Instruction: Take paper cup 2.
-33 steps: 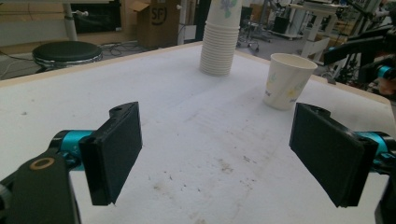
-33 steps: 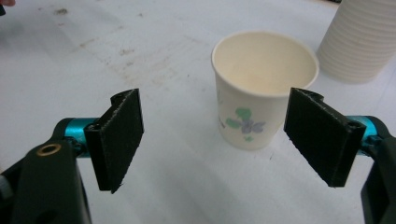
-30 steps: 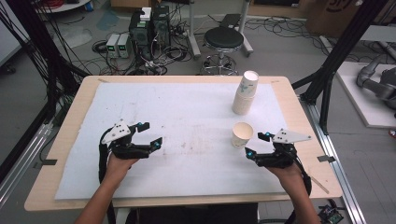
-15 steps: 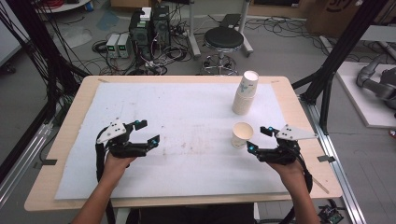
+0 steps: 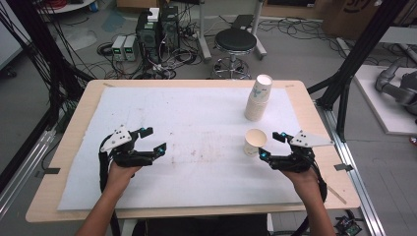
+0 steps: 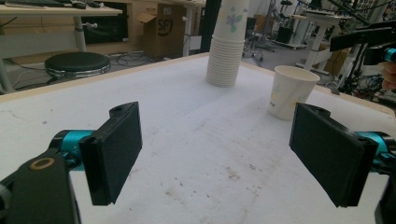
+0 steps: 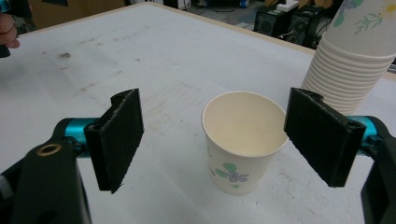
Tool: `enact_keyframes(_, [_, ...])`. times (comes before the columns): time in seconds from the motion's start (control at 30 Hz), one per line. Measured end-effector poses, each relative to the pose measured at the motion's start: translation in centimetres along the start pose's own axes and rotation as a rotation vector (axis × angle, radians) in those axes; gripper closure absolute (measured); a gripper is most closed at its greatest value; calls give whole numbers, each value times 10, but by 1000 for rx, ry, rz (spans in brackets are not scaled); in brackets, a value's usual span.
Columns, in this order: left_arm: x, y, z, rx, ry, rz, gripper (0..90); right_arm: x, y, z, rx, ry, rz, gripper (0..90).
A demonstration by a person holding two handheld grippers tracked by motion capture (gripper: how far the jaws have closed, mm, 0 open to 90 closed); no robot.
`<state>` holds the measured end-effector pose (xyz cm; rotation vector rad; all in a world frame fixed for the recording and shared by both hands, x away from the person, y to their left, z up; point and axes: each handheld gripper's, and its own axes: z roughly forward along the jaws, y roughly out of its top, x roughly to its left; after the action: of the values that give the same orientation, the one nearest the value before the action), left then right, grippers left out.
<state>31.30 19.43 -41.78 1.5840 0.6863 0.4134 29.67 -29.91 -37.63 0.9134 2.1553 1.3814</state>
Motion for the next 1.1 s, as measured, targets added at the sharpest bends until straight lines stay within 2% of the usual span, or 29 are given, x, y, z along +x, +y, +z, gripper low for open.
enact_keyframes(0.3, [-1, -2, 2, -7, -14, -11, 172, -1, 1, -3, -12, -1, 12, 203])
enact_keyframes(0.7, [-6, -4, 3, 7, -17, -12, 173, 0, 4, -1, -13, 4, 14, 203])
enact_keyframes(0.9, [-7, -6, 7, 27, -31, -6, 174, -3, 12, 1, -21, -2, 7, 202])
enact_keyframes(1.1, [-7, -7, 9, 33, -34, -12, 174, -12, 27, 8, 4, -19, 11, 203])
